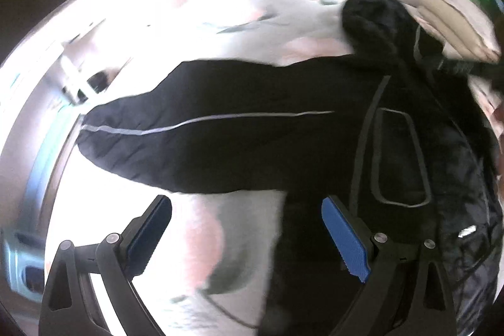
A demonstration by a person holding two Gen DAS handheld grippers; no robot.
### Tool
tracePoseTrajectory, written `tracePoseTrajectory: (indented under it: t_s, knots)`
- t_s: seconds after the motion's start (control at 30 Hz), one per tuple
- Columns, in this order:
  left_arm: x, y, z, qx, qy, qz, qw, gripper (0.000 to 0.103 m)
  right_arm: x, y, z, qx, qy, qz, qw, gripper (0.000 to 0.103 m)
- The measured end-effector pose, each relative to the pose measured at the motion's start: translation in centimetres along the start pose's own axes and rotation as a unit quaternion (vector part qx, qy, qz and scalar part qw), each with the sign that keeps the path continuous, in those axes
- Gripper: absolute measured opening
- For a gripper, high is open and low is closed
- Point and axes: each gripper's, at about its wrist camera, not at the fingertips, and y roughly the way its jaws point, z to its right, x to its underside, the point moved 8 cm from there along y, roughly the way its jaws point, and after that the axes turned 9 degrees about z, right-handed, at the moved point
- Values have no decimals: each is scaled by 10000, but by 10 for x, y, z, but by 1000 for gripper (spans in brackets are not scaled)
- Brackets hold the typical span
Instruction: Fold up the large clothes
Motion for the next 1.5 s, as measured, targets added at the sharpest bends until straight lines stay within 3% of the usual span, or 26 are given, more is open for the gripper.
tracePoseTrajectory:
  t_s: [0.1, 0.17, 0.2, 0.27, 0.3, 0.33, 0.47, 0.57, 0.63, 0.77, 0.8, 0.83, 0.87, 0.97, 1.07, 1.13, 1.2, 1.23, 1.33, 1.4, 1.5]
  knots:
    - [11, 8, -23, -112, -173, -85, 9998, 97, 40, 54, -43, -163, -146, -676, 9975, 16]
    - [17, 15, -31, -150, -223, -143, 9995, 97, 70, 86, -61, 0, -404, -1082, 9933, 26]
    - [19, 17, -28, -157, -232, -172, 9995, 97, 78, 95, -68, 89, -572, -1137, 9918, 36]
    - [22, 24, -30, -145, -250, -230, 9993, 97, 77, 91, -78, 350, -992, -776, 9914, 41]
    - [23, 28, -30, -132, -255, -251, 9993, 97, 77, 90, -81, 305, -1096, -816, 9901, 47]
    - [23, 30, -29, -112, -251, -270, 9993, 97, 77, 89, -80, 234, -1062, -887, 9901, 47]
    - [12, 40, -17, 82, -272, -253, 9993, 97, 64, 67, -61, -706, -269, -1156, 9904, 51]
    - [-5, 44, 5, 441, -284, -176, 9985, 97, 53, 28, -17, -1266, 419, -1080, 9852, 60]
    - [-19, 49, 26, 740, -220, -71, 9970, 97, 53, 1, 20, -1245, 737, -920, 9852, 70]
    - [-49, 72, 79, 1589, -157, 5, 9872, 96, 71, -6, 124, -98, 1028, -806, 9914, 71]
    - [-58, 81, 95, 1853, -200, -6, 9825, 96, 81, -1, 151, 261, 1045, -916, 9899, 68]
    - [-62, 87, 104, 2001, -231, -33, 9795, 95, 89, 4, 171, 475, 1092, -1012, 9877, 56]
    - [-67, 98, 118, 2206, -274, -130, 9749, 94, 99, 12, 190, 604, 1188, -1113, 9848, 52]
    - [-70, 121, 145, 2585, -378, -375, 9645, 78, 120, 29, 216, 706, 1410, -1315, 9787, 50]
    - [-61, 150, 165, 2647, -210, -862, 9602, 22, 131, 40, 218, 515, 1657, -1407, 9747, 50]
    - [-63, 152, 168, 2630, -67, -798, 9615, 19, 131, 43, 216, 534, 1574, -1412, 9759, 50]
    - [-73, 136, 160, 2993, -254, -506, 9525, 17, 126, 39, 210, 471, 1513, -1367, 9778, 50]
    - [-80, 124, 150, 3279, -500, -344, 9428, 17, 124, 37, 209, 412, 1516, -1305, 9789, 50]
    - [-86, 120, 124, 3523, -1024, -276, 9299, 16, 114, 32, 210, 364, 1583, -1098, 9806, 52]
    - [-75, 137, 108, 3412, -1312, -451, 9297, 16, 116, 41, 209, 365, 1650, -1137, 9790, 53]
    - [-43, 174, 99, 3429, -1723, -1103, 9168, 17, 135, 69, 192, 414, 1393, -1602, 9763, 53]
